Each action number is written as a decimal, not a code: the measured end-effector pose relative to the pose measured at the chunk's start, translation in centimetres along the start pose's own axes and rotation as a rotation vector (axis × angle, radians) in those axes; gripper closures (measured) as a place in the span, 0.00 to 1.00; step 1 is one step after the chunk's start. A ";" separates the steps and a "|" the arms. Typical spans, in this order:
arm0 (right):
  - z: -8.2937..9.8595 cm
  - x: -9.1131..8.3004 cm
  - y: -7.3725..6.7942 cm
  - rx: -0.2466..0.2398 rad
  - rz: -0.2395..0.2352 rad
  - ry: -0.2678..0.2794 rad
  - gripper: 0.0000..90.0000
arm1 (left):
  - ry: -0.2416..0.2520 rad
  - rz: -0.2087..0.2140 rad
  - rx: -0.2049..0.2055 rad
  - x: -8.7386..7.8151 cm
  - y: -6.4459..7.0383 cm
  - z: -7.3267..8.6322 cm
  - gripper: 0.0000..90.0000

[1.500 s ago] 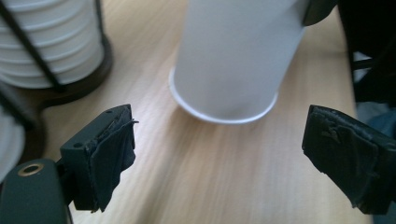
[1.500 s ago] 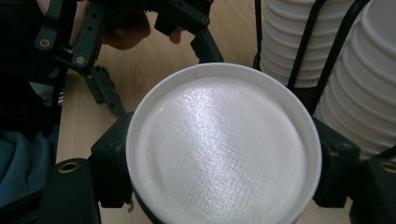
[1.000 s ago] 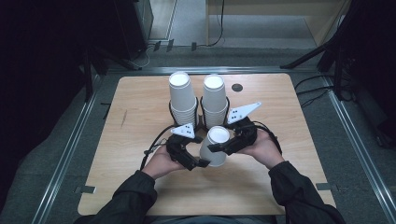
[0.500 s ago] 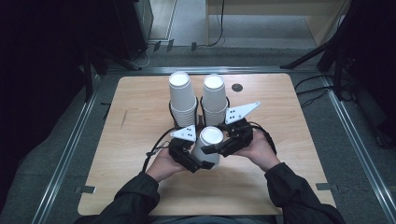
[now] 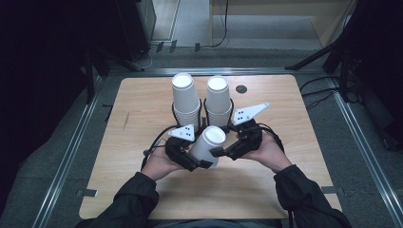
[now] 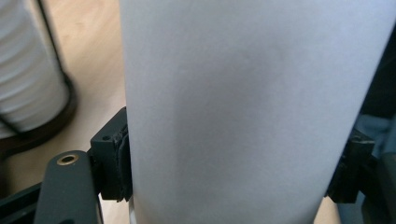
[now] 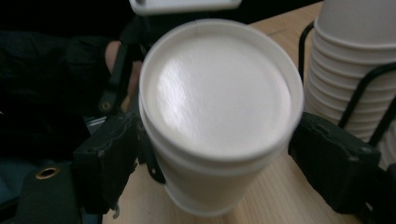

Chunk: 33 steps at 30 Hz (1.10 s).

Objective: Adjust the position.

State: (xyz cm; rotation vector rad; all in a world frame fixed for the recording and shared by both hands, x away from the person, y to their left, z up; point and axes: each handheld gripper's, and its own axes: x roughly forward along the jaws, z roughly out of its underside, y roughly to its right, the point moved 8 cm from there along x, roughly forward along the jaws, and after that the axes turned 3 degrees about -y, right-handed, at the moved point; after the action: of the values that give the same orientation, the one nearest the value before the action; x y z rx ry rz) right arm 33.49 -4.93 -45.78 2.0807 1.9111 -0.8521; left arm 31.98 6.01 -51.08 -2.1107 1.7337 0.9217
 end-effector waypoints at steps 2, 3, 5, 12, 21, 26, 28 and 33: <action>0.7 -0.2 0.4 0.000 0.016 -0.021 0.19 | -0.045 -0.031 0.006 -0.7 -0.5 0.3 0.24; 1.0 -0.3 0.4 0.003 0.013 -0.033 0.19 | -0.049 -0.044 0.006 -0.9 -0.5 0.4 0.24; 1.3 -0.2 0.5 0.002 0.021 -0.044 0.19 | -0.059 -0.051 0.003 -1.0 -0.6 0.4 0.23; 4.0 -0.3 1.3 0.020 0.086 -0.119 0.21 | -0.153 -0.076 -0.004 -1.8 -1.4 1.0 0.23; 5.9 -0.4 2.0 0.037 0.117 -0.167 0.22 | -0.243 -0.129 0.026 -2.0 -2.3 1.6 0.23; 6.4 -0.4 2.3 0.038 0.121 -0.176 0.22 | -0.303 -0.112 0.006 -1.5 -2.8 1.9 0.23; 6.7 -0.3 2.5 0.038 0.134 -0.185 0.23 | -0.322 -0.128 0.020 -1.2 -2.9 1.9 0.23; 7.0 -0.3 2.6 0.039 0.138 -0.186 0.23 | -0.389 -0.137 0.067 -0.2 -3.0 1.9 0.23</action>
State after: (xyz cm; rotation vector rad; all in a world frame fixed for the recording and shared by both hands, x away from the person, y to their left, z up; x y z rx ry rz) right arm 34.05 -9.10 -52.00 2.0467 1.6488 -1.0184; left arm 34.23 8.04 -52.98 -1.8317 1.3881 1.1264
